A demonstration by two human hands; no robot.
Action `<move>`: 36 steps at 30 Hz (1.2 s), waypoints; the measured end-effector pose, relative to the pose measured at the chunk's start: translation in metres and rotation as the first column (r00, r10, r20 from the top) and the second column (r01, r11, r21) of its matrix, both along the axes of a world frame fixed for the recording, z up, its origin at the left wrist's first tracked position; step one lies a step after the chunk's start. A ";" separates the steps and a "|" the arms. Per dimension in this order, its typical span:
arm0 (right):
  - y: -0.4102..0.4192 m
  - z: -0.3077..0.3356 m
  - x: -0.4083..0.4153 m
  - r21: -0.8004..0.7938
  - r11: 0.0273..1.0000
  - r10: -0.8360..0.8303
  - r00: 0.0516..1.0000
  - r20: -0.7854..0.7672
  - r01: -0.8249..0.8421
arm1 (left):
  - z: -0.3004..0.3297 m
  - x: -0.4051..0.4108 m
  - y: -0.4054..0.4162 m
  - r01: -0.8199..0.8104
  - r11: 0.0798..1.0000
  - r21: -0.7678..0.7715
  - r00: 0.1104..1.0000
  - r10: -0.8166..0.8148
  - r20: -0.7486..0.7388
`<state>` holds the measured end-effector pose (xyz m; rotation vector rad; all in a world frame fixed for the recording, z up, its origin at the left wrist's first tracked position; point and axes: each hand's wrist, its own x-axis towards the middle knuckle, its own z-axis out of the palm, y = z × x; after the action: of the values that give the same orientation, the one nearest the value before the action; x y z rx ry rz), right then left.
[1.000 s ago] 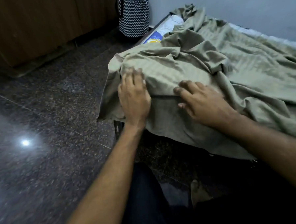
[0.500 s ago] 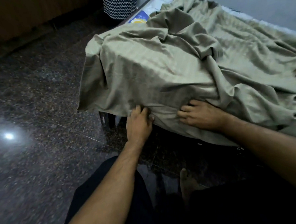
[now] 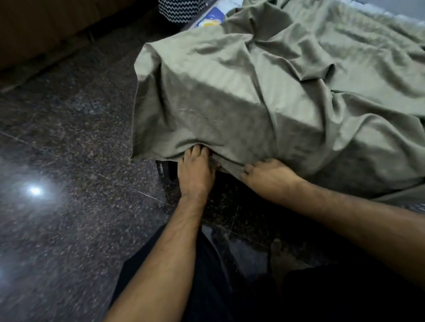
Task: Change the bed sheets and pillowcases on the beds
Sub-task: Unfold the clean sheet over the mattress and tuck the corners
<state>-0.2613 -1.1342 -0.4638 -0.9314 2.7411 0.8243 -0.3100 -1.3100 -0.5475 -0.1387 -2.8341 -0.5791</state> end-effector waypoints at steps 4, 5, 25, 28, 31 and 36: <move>-0.019 0.001 -0.003 -0.154 0.988 -0.022 0.999 0.043 0.029 | -0.002 -0.002 0.007 0.011 0.999 -0.030 1.000 -0.011 0.004; -0.018 -0.001 -0.005 -0.146 0.989 -0.024 0.999 0.039 0.030 | -0.002 -0.002 0.008 0.007 1.000 -0.016 1.000 -0.007 -0.010; -0.016 -0.017 -0.021 -0.269 0.960 -0.058 0.996 0.066 0.073 | 0.009 -0.018 -0.016 0.084 0.993 0.088 0.989 -0.094 0.116; -0.014 -0.026 -0.023 -0.191 0.975 -0.090 0.989 0.121 0.112 | 0.006 -0.022 -0.012 0.044 0.991 0.123 0.995 -0.055 0.081; -0.020 -0.033 -0.020 -0.209 0.967 -0.125 0.986 0.113 0.146 | 0.004 -0.021 -0.012 0.044 0.992 0.120 0.999 -0.045 0.007; -0.041 -0.044 -0.015 -0.336 0.890 -0.274 0.950 0.148 0.309 | -0.009 -0.025 -0.023 0.186 0.982 0.019 0.982 -0.186 0.005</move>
<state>-0.2762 -1.1755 -0.5074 -0.5599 2.8926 0.2265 -0.3349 -1.3334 -0.5564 -0.4032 -2.8400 -0.6450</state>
